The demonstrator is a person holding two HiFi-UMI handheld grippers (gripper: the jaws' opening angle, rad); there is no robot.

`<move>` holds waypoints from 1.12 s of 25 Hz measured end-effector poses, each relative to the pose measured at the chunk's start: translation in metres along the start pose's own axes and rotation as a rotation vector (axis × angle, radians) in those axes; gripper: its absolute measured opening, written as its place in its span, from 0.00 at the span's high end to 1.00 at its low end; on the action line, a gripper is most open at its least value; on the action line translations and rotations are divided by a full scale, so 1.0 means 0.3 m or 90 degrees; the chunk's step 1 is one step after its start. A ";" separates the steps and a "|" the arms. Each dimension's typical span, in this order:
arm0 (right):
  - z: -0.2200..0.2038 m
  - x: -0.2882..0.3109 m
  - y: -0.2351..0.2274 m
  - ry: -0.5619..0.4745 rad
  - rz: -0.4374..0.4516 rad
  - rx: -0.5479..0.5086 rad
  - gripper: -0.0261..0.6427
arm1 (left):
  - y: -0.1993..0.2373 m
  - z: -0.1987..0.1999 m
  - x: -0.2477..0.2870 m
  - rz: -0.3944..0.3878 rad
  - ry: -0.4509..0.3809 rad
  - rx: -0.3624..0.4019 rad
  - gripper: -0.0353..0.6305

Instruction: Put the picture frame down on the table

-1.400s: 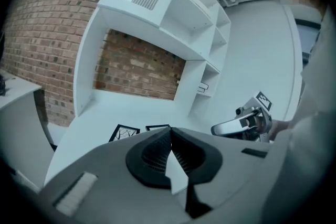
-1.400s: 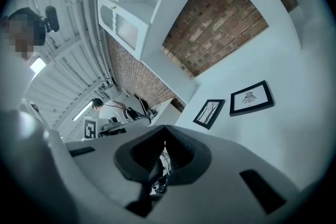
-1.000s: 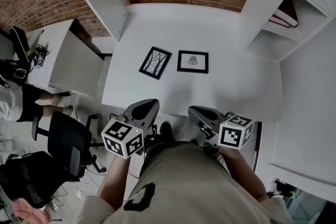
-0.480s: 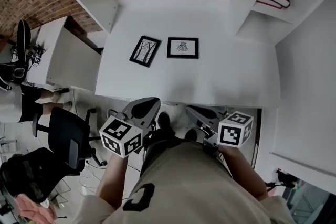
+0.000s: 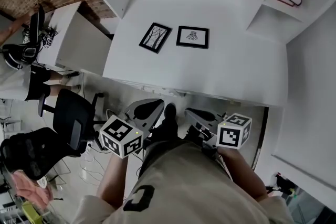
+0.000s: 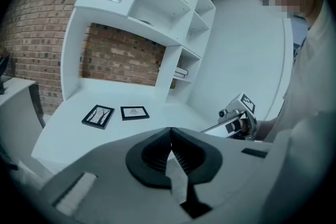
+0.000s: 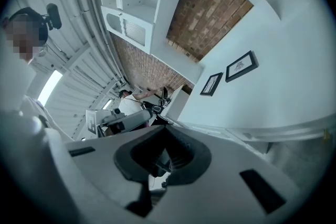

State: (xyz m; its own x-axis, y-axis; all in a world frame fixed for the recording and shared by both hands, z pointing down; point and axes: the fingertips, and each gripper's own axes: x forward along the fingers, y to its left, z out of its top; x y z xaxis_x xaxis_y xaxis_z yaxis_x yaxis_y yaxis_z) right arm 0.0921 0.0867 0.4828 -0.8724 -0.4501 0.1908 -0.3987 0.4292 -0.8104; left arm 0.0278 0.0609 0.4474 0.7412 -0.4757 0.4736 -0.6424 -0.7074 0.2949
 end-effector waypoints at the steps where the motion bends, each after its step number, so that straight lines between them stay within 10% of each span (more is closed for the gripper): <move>1: -0.008 0.009 0.009 0.004 0.005 -0.002 0.95 | 0.002 -0.011 -0.019 0.002 0.002 -0.001 0.94; 28: 0.059 0.279 0.089 -0.006 -0.058 -0.054 0.95 | 0.301 -0.009 -0.176 -0.039 -0.021 -0.016 0.94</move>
State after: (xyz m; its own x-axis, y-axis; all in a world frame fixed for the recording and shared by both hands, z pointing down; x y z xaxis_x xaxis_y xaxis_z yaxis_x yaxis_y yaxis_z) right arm 0.0134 0.0468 0.4672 -0.8290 -0.4969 0.2565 -0.4990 0.4504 -0.7403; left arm -0.0699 0.0236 0.4513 0.7846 -0.4493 0.4272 -0.6005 -0.7220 0.3436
